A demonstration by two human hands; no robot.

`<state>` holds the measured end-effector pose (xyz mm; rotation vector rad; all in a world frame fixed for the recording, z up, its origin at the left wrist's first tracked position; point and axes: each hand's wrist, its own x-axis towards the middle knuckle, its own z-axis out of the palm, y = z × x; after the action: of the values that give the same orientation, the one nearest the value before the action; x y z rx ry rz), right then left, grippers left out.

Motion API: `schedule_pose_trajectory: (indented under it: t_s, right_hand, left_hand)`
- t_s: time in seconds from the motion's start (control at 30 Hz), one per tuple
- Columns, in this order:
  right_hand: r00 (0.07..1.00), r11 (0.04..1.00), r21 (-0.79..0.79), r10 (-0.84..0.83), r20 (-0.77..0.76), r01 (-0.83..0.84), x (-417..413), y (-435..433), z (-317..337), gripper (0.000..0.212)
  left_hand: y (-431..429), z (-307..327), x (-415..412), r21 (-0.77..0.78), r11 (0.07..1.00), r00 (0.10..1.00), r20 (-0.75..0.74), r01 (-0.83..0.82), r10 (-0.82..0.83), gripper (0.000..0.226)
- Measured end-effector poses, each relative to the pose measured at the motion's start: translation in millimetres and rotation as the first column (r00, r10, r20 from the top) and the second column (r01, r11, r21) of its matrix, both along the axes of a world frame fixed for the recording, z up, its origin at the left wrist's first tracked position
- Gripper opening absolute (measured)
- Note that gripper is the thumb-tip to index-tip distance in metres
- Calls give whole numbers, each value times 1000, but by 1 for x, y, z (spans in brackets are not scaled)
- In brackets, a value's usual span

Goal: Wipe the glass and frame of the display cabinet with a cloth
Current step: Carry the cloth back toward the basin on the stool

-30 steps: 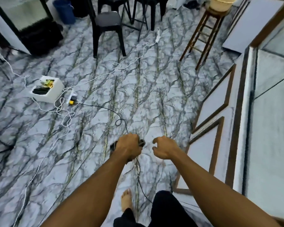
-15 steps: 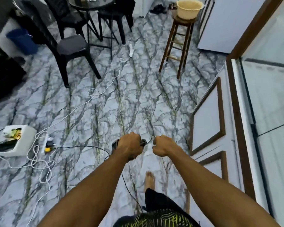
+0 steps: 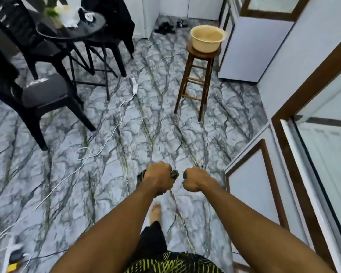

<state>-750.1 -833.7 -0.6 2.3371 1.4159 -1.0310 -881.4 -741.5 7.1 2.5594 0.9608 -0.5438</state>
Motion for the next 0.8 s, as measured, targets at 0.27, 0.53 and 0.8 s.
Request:
schedule_pose_trajectory:
  t_s: [0.27,0.53,0.8]
  right_hand:
    - [981,976,101,-193,-10,193,129,163,26,40]
    - [968,952,180,-251,-14,249,301,313,24,38]
    - [951,925,225,-287,-116,306,469,442,43,33]
  left_hand:
    - [180,30,141,26,993,992,46,113,-114,30]
    - [333,26,309,56,993,990,84,106,-111,31]
    - [454,45,475,6,1000,966,259,9,-11,32]
